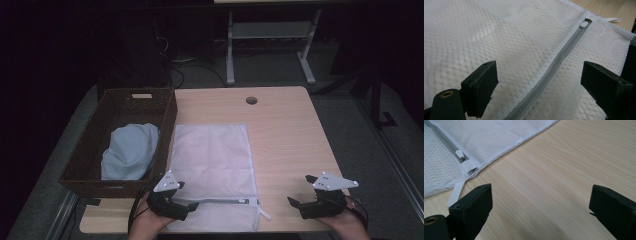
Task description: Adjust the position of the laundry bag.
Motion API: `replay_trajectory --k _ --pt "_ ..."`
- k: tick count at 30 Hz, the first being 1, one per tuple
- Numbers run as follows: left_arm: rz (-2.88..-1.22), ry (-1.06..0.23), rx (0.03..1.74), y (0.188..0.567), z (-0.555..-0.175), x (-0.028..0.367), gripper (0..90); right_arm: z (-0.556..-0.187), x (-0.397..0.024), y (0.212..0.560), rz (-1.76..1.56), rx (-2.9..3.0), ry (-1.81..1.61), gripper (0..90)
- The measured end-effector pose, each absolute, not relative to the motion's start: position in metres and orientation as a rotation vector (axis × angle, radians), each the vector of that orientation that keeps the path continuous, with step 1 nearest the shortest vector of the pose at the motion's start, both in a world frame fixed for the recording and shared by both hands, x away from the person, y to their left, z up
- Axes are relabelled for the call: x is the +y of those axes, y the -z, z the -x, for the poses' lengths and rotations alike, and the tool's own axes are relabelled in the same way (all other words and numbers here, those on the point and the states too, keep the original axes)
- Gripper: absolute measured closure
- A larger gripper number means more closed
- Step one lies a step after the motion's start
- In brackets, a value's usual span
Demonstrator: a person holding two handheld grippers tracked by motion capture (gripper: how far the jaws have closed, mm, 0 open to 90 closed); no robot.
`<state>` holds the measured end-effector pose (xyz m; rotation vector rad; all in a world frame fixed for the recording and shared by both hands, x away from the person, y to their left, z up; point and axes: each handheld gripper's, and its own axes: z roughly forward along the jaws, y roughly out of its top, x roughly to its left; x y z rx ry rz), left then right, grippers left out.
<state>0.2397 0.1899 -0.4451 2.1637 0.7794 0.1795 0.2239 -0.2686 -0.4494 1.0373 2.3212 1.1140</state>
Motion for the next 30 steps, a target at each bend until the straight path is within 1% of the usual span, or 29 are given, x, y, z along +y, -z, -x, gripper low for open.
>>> replay_trajectory --k 9,17,18,21,23,24,26,27,28,30 --pt "-2.163 -0.169 0.792 0.444 -0.243 0.188 14.1 -0.225 -0.269 0.451 -1.037 2.328 -1.12 4.7" --pt "-2.167 -0.184 0.791 0.44 -0.25 0.179 16.6 -0.226 -0.273 0.451 -1.054 2.324 -1.119 5.0" --pt "-2.161 -0.19 0.787 0.438 -0.251 0.176 20.7 -0.226 -0.273 0.451 -1.065 2.322 -1.122 5.0" --pt "-2.157 -0.192 0.802 0.436 -0.253 0.171 25.6 -0.224 -0.272 0.45 -1.059 2.319 -1.119 5.0" --pt "-2.157 -0.202 0.806 0.434 -0.252 0.167 32.9 -0.224 -0.271 0.45 -1.055 2.318 -1.119 5.1" --pt "-2.159 -0.207 0.807 0.433 -0.253 0.165 34.2 -0.223 -0.271 0.449 -1.054 2.319 -1.119 5.0" --pt "-2.161 -0.21 0.81 0.433 -0.254 0.164 39.7 -0.223 -0.271 0.449 -1.052 2.32 -1.117 5.1" --pt "-2.16 -0.213 0.82 0.432 -0.255 0.163 39.7 -0.223 -0.27 0.45 -1.053 2.32 -1.116 5.3" --pt "-2.155 -0.213 0.83 0.432 -0.258 0.161 46.7 -0.224 -0.27 0.45 -1.057 2.321 -1.119 5.3" --pt "-2.155 -0.214 0.835 0.431 -0.261 0.158 50.8 -0.224 -0.27 0.45 -1.056 2.322 -1.118 5.3"
